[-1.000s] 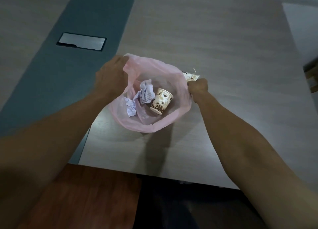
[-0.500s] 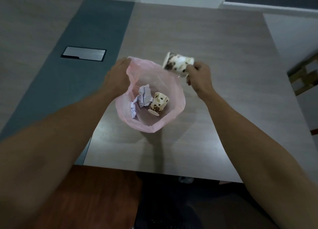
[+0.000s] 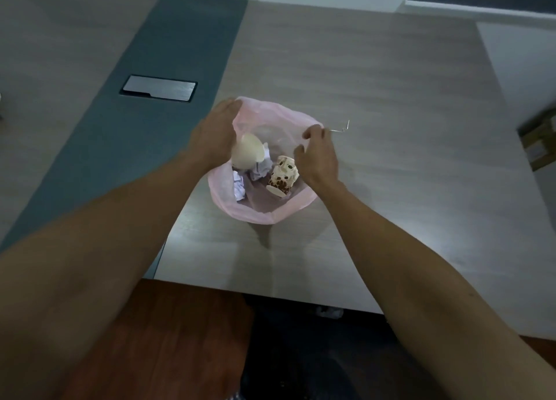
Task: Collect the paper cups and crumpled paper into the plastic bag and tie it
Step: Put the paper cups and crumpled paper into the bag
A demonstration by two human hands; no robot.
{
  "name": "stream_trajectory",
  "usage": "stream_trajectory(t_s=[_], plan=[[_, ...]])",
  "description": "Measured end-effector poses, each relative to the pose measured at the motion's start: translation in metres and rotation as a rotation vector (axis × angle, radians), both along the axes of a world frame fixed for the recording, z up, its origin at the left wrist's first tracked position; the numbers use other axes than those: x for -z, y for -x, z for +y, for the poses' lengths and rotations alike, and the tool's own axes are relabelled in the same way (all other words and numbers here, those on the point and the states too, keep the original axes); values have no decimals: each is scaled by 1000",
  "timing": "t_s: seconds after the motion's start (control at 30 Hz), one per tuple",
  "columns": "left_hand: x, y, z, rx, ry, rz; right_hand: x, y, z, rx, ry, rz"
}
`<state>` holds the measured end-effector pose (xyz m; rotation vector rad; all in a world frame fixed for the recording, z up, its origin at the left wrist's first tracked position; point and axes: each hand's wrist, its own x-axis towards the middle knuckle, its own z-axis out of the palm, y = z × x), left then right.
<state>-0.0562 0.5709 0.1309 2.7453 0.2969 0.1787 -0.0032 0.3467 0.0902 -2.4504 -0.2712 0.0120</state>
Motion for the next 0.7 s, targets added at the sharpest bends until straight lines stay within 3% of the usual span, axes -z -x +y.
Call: stream_trajectory(t_s=[0.07, 0.1, 0.27, 0.47, 0.7], plan=[[5, 2, 5, -3, -5, 8, 8, 3, -9, 148, 30, -209], [7, 3, 7, -1, -4, 9, 15, 4, -13, 213, 50, -202], [9, 10, 8, -18, -6, -21, 43, 0, -29, 349, -149, 432], [0, 17, -3, 1, -18, -128, 29, -6, -45, 262, -213, 248], [-16, 5, -60, 55, -15, -224, -11, -15, -108, 304, -214, 119]])
